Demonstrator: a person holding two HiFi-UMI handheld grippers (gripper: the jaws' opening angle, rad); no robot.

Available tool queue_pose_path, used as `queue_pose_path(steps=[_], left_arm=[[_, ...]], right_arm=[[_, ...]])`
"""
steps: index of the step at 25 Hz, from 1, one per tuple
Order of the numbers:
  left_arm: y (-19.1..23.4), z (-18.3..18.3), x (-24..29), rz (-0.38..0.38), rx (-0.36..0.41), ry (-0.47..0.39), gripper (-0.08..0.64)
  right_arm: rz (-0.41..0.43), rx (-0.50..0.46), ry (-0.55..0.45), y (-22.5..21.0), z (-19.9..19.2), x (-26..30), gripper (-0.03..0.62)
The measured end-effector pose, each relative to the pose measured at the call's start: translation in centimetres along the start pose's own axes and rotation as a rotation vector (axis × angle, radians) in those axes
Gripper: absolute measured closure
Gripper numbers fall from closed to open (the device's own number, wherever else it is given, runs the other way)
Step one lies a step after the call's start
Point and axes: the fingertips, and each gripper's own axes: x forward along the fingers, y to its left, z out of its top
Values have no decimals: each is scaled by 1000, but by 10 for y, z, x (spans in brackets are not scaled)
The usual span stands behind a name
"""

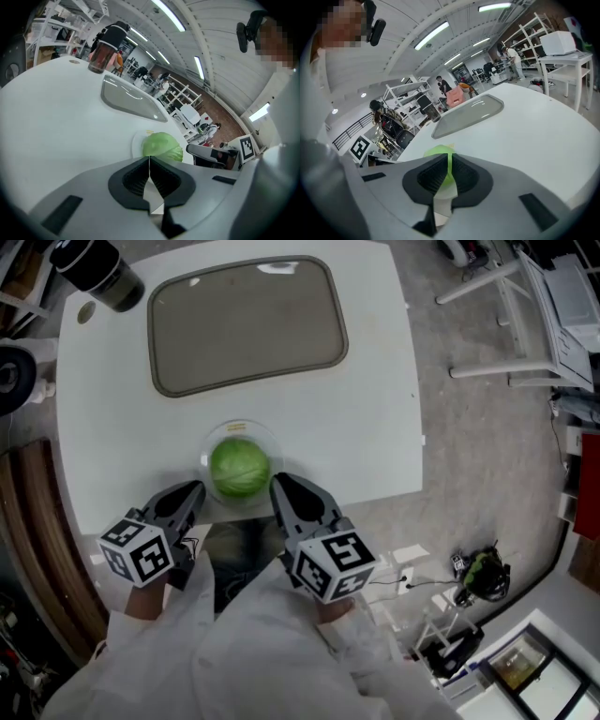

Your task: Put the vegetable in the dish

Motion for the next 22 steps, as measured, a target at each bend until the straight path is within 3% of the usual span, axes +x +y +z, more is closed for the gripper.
queue_pose_path(steps=[17, 22], left_arm=[[18, -12, 7, 79, -66, -2, 549], [18, -11, 8, 73, -79, -13, 548]], right_arm=[[-84, 48, 33, -24, -18, 5, 574], [-81, 63, 60, -28, -29, 8, 508]])
